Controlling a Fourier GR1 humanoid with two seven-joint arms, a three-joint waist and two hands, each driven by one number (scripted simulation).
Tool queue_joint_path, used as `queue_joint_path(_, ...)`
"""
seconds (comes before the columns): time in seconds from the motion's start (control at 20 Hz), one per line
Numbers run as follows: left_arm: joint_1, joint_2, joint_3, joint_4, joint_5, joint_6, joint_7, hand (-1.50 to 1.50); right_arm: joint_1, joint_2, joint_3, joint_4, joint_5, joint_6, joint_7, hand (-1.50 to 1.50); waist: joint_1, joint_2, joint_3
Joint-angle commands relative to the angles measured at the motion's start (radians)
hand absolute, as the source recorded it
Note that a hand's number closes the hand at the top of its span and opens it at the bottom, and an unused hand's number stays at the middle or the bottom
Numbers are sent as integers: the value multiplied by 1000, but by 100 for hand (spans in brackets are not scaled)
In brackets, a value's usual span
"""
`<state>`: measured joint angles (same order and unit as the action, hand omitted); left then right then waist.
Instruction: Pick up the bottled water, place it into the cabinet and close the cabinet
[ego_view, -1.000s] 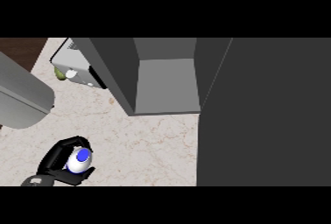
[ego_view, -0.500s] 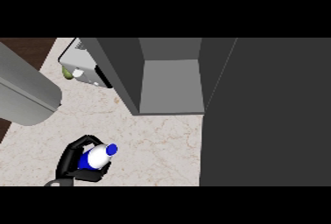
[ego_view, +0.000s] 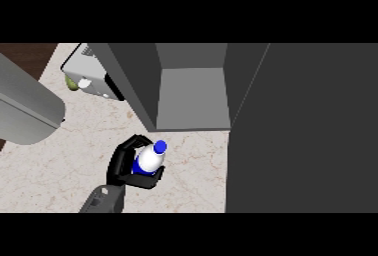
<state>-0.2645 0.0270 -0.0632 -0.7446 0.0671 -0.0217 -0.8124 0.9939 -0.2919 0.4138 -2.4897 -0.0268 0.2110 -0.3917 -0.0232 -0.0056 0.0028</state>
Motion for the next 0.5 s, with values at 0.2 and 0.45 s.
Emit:
queue_joint_path(0.2, -101, -27, -290, -173, 203, 281, 258, 150, 27, -12, -1, -115, -21, -16, 43, -150, -2, 3, -4)
queue_joint_path(0.45, -302, -27, -311, -136, 302, 389, 381, 150, 20, -40, -82, -142, -110, 1, 54, -150, -11, 11, -4)
